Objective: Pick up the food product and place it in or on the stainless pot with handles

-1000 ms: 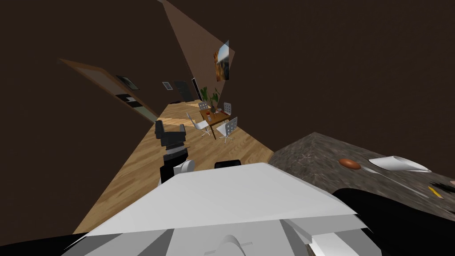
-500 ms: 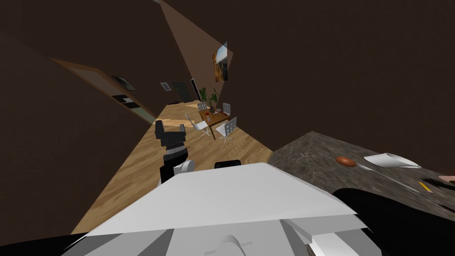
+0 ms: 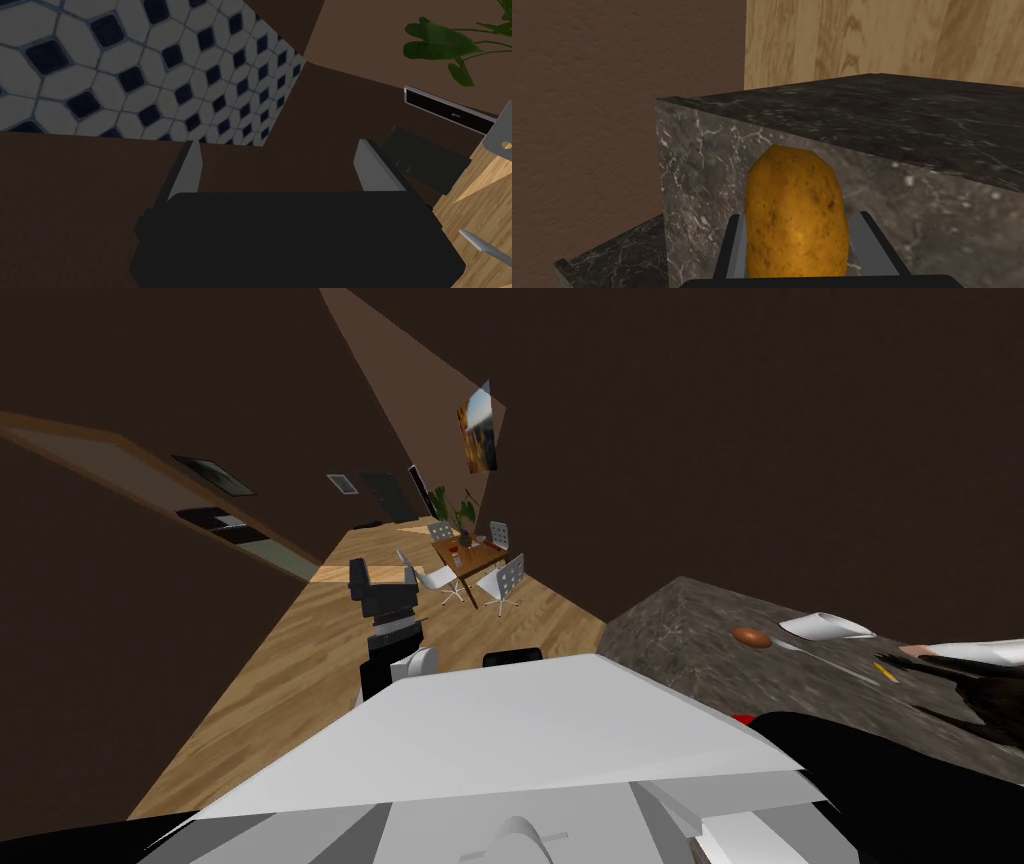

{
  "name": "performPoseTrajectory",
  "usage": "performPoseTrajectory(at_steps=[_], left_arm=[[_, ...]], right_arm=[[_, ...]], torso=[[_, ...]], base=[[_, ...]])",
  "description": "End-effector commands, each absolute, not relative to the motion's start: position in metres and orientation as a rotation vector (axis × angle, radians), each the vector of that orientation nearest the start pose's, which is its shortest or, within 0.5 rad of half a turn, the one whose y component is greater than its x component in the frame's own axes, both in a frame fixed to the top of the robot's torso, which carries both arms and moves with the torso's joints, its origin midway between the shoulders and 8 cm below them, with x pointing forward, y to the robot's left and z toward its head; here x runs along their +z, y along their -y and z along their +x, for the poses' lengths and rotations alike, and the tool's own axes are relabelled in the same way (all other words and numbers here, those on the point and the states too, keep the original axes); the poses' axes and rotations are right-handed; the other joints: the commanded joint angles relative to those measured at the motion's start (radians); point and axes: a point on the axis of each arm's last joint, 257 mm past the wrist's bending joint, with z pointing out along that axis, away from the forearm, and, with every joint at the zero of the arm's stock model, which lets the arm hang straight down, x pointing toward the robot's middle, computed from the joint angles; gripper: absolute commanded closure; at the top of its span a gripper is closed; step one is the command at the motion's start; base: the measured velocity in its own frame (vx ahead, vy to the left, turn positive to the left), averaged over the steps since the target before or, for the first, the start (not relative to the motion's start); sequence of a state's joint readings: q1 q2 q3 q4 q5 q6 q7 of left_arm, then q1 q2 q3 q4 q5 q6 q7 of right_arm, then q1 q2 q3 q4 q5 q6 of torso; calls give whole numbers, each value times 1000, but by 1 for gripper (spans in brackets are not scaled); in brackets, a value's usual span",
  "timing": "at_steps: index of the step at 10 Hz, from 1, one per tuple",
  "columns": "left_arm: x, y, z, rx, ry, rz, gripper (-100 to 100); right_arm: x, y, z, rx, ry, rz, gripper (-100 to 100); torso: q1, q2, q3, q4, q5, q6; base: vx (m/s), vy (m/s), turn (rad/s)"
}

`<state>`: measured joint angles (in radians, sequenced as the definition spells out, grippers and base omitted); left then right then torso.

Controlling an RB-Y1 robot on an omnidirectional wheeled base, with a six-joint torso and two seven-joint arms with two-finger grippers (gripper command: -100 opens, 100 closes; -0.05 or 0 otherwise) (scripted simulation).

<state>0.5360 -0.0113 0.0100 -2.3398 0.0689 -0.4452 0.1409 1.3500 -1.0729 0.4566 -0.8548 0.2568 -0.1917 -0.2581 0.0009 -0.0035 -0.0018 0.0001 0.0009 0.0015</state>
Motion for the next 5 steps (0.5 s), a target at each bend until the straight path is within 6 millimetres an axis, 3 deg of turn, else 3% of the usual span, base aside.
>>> performPoseTrajectory(at_steps=[1,3,5], left_arm=[[30,-294,336,-1448,-534,-780,0],[30,-295,336,-1448,-534,-780,0],[29,-295,336,-1448,-534,-780,0]], right_arm=[[-273,630,-500,-973,-3111,1319,100],[-263,632,-506,-1000,-3133,1300,100],[-237,640,-521,-1068,-3213,1219,100]], torso=[[0,0,0,0,0,0],[4,-6,-3,-2,1,0],[2,-10,-6,-3,1,-1]], base=[[109,63,16],[126,48,-8],[217,24,-40]])
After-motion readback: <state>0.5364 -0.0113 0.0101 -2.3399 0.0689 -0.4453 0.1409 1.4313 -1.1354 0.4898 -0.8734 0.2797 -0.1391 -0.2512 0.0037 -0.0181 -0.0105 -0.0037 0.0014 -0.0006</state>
